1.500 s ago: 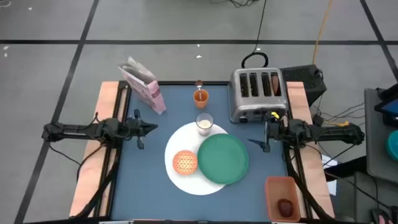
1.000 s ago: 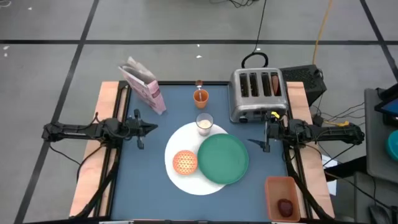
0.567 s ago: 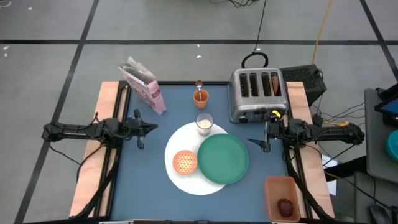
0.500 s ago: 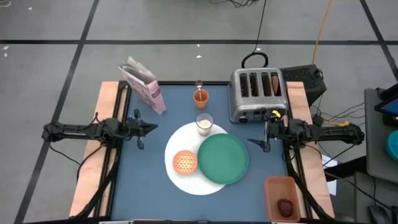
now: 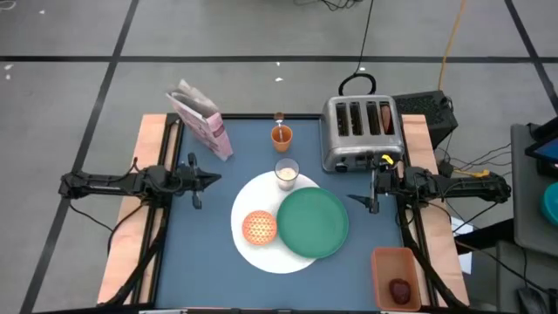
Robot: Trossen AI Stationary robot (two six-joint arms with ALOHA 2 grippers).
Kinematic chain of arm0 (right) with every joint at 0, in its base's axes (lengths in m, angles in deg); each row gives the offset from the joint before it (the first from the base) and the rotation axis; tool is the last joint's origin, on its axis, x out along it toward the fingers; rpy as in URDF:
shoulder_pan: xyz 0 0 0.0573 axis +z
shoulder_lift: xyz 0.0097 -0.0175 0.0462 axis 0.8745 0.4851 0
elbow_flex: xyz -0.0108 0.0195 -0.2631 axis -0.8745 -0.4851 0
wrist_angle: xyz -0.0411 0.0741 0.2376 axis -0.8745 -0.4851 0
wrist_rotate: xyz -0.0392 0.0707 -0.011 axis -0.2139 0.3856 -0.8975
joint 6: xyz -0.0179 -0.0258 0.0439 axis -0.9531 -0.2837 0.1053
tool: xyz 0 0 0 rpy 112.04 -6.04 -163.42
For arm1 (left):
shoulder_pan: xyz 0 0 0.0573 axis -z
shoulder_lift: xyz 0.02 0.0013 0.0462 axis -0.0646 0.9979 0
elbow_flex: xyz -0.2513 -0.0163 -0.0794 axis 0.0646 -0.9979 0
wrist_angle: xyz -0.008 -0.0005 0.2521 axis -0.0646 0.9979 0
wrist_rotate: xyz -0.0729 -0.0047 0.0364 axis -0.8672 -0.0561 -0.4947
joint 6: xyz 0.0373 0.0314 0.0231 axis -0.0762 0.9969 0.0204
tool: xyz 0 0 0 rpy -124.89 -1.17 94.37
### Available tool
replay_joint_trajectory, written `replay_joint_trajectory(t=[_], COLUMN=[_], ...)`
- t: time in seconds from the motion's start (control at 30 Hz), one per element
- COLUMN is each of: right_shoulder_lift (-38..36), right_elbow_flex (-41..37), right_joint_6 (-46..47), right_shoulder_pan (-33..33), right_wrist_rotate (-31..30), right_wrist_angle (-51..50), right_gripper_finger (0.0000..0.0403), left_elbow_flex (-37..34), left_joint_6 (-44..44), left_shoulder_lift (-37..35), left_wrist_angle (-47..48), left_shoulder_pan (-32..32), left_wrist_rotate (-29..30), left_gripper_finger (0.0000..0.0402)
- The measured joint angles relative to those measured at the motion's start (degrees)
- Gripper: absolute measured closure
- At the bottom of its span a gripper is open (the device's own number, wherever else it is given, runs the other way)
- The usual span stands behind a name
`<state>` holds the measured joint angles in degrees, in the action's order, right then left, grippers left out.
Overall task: Arrange a breakfast setting
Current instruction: Pour the cereal into the orange bowl
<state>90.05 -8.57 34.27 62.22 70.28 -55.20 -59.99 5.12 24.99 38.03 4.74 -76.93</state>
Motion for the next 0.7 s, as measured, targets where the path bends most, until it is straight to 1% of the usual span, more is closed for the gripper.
replay_joint_trajectory(t=[0.1, 0.47, 0.7], right_shoulder_lift=[0.0, 0.0, 0.0], right_elbow_flex=[0.0, 0.0, 0.0], right_joint_6=[0.0, 0.0, 0.0], right_shoulder_pan=[0.0, 0.0, 0.0], right_wrist_rotate=[0.0, 0.0, 0.0], right_wrist_angle=[0.0, 0.0, 0.0], right_gripper_finger=[0.0018, 0.0018, 0.0018], left_elbow_flex=[0.0, 0.0, 0.0], left_joint_6=[-1.6, -0.5, -6.6], left_shoulder_lift=[0.0, 0.0, 0.0], left_wrist_angle=[0.0, 0.0, -0.2], left_shoulder_pan=[0.0, 0.0, 0.0], left_wrist_rotate=[0.1, 0.4, 0.4], left_gripper_finger=[0.0396, 0.0396, 0.0396])
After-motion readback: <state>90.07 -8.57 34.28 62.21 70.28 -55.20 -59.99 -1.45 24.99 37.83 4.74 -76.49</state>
